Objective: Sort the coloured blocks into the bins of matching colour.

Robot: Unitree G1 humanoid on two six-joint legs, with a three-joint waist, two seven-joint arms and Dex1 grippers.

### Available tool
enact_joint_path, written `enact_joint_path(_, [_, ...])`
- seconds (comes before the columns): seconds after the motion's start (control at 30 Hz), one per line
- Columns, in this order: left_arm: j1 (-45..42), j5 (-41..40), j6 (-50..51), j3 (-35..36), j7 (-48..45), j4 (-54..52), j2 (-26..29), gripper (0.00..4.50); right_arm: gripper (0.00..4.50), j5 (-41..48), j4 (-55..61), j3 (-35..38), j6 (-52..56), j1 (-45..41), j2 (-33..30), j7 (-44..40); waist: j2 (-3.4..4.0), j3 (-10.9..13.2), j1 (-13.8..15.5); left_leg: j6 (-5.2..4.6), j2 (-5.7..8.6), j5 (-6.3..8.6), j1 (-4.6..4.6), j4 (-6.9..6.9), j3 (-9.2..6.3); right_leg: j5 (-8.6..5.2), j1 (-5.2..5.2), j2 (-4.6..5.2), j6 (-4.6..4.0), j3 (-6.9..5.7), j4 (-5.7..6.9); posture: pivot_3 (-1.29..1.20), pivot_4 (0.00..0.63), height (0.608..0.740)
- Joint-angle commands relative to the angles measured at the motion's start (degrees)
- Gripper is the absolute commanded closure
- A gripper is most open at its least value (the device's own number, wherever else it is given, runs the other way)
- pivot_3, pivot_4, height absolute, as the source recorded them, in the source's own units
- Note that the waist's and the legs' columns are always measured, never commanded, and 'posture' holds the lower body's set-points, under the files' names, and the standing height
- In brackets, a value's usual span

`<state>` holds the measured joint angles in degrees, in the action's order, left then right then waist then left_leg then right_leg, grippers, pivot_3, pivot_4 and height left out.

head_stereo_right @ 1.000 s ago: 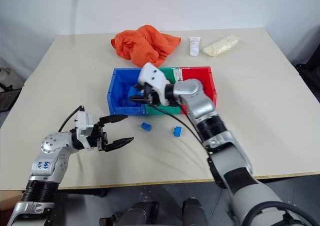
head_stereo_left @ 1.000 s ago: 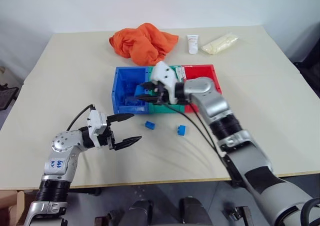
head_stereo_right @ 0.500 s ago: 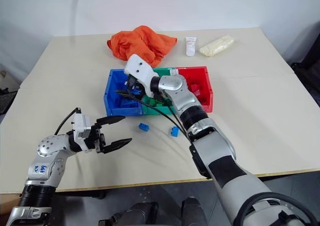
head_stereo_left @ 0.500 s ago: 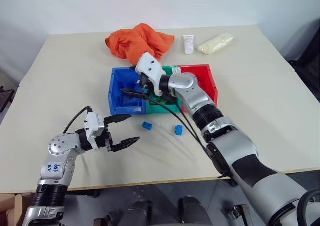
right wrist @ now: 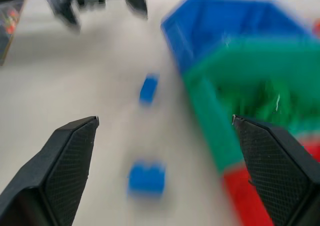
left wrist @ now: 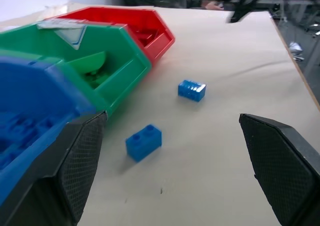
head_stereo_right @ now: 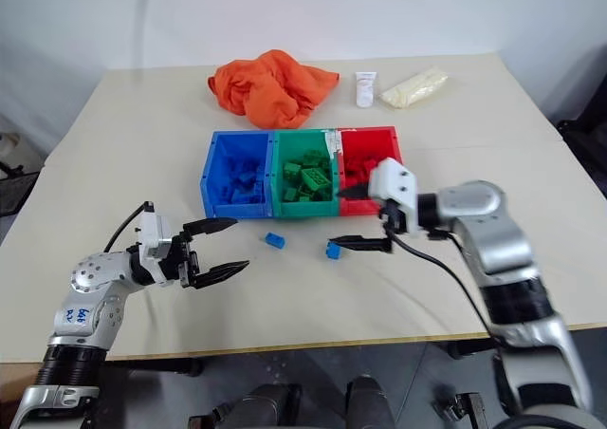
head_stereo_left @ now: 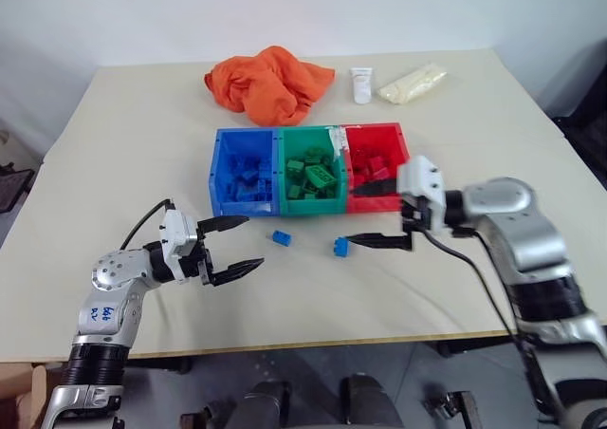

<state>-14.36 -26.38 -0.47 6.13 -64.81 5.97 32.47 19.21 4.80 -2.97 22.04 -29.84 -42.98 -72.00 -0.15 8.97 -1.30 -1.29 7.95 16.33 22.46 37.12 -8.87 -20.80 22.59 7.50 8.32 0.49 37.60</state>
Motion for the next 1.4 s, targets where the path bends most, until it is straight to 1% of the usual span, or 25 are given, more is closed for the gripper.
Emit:
enact_joint_path(0.03, [0.16, -0.35, -1.26, 1.28, -0.89, -0.11, 0.75, 0.0, 0.03, 0.18, 4.68, 5.02, 1.54, 7.56, -6.32, 0.33, 0.0, 0.0, 0.46, -0.03, 0.01, 0.02, 0.0, 0.02, 0.01, 0.0, -0.03, 0.01, 0.0, 0.0, -0.02, 0.0, 0.15, 0.74])
enact_joint_path(0.1, [0.4, -0.44, -1.28, 1.46, -1.07, -0.22, 0.81, 0.0, 0.03, 0.44, 6.21, 7.12, 2.03, 12.32, -9.19, 0.69, -0.02, 0.01, 1.17, -0.09, 0.03, 0.05, 0.0, 0.02, 0.05, 0.0, -0.05, 0.02, 0.01, -0.02, -0.11, 0.0, 0.15, 0.74])
enact_joint_path(0.17, [0.72, -0.53, -1.22, 1.62, -1.27, -0.36, 0.88, 0.0, 0.03, 0.91, 7.74, 8.88, 2.47, 16.35, -10.95, 1.36, -0.02, 0.01, 1.24, -0.1, 0.02, 0.06, 0.0, 0.02, 0.14, 0.0, -0.05, 0.02, 0.01, -0.02, -0.16, 0.0, 0.15, 0.74])
enact_joint_path(0.27, [1.0, -0.49, -1.12, 1.67, -1.46, -0.52, 0.92, 0.0, 0.03, 1.29, 9.09, 8.96, 3.24, 17.94, -10.75, 2.97, -0.02, 0.02, 1.13, -0.1, -0.01, 0.06, -0.02, 0.01, 0.18, 0.0, -0.06, 0.0, 0.01, -0.03, -0.16, 0.0, 0.15, 0.74])
enact_joint_path(0.43, [0.93, -0.37, -0.82, 1.34, -1.12, -1.37, 0.7, 0.0, 0.03, 1.0, 9.63, 4.14, 5.03, 14.45, -5.88, 6.61, -0.07, 0.04, 1.26, -0.06, -0.06, 0.04, -0.07, 0.02, 0.2, 0.0, -0.1, -0.03, 0.0, -0.03, -0.15, 0.0, 0.15, 0.74])
enact_joint_path(0.53, [1.78, -0.43, -0.52, 1.26, -0.53, -2.91, 0.55, 0.0, 0.03, -1.8, 5.29, -1.0, 3.52, 10.42, -1.56, 8.25, -0.13, 0.08, 1.22, -0.07, -0.05, 0.04, -0.07, 0.02, 0.17, 0.0, -0.12, -0.01, 0.01, -0.01, -0.17, 0.0, 0.15, 0.74])
enact_joint_path(0.63, [3.03, -0.72, 0.07, 1.42, 0.26, -4.72, 0.41, 0.0, 0.03, -3.92, 0.41, -4.53, 0.96, 6.97, 2.1, 8.85, -0.17, 0.1, 1.23, -0.08, -0.04, 0.05, -0.07, 0.0, 0.16, 0.0, -0.11, 0.0, 0.01, -0.01, -0.17, 0.0, 0.15, 0.74])
enact_joint_path(0.87, [4.85, -1.07, 1.03, 1.96, 1.83, -7.3, 0.66, 0.0, 0.03, -8.72, -11.66, -9.67, -4.85, -0.6, 8.45, 9.15, -0.18, 0.11, 1.07, -0.06, -0.04, 0.06, -0.06, -0.02, 0.11, 0.0, -0.09, -0.02, 0.01, -0.04, -0.16, 0.0, 0.15, 0.74])
enact_joint_path(0.93, [5.27, -1.15, 1.26, 2.14, 2.17, -7.87, 0.76, 0.0, 0.03, -9.5, -13.87, -10.32, -6.13, -1.65, 9.31, 8.59, -0.18, 0.11, 1.12, -0.05, -0.04, 0.05, -0.07, -0.02, 0.1, 0.0, -0.09, -0.02, 0.01, -0.03, -0.15, 0.0, 0.15, 0.74])
enact_joint_path(1.0, [5.64, -1.2, 1.41, 2.32, 2.52, -8.32, 0.84, 0.0, 0.44, -10.09, -15.52, -10.39, -6.89, -2.45, 10.06, 8.9, -0.18, 0.11, 1.13, -0.05, -0.04, 0.06, -0.07, -0.05, 0.07, 0.0, -0.08, -0.02, 0.01, -0.03, -0.14, 0.0, 0.15, 0.74])
enact_joint_path(1.07, [6.05, -1.33, 1.46, 2.44, 2.71, -8.69, 0.91, 0.0, 1.0, -10.24, -16.02, -10.28, -7.44, -2.69, 10.38, 8.67, -0.18, 0.11, 1.14, -0.05, -0.03, 0.06, -0.07, -0.04, 0.07, 0.0, -0.09, -0.02, 0.01, -0.04, -0.15, 0.0, 0.15, 0.74])
enact_joint_path(1.23, [6.69, -1.57, 1.42, 2.71, 2.78, -8.93, 1.06, 0.0, 2.83, -10.13, -14.71, -9.88, -7.49, -2.48, 10.44, 8.82, -0.18, 0.11, 1.16, -0.05, -0.04, 0.06, -0.07, -0.03, 0.06, 0.0, -0.08, -0.02, 0.01, -0.03, -0.15, 0.0, 0.15, 0.74])
enact_joint_path(1.27, [6.66, -1.59, 1.26, 2.84, 2.54, -8.6, 1.11, 0.0, 3.07, -9.8, -13.37, -9.44, -7.05, -2.37, 10.2, 9.03, -0.18, 0.11, 1.17, -0.04, -0.04, 0.06, -0.07, -0.03, 0.06, 0.0, -0.08, -0.02, 0.01, -0.03, -0.15, 0.0, 0.15, 0.74])
enact_joint_path(1.4, [6.23, -1.99, 0.38, 3.53, 1.35, -7.39, 0.76, 0.0, 3.05, -8.48, -9.19, -8.35, -5.39, -2.28, 9.84, 9.29, -0.18, 0.11, 1.05, -0.03, -0.04, 0.07, -0.07, -0.05, 0.09, 0.0, -0.05, -0.03, 0.0, -0.04, -0.14, 0.0, 0.15, 0.74])
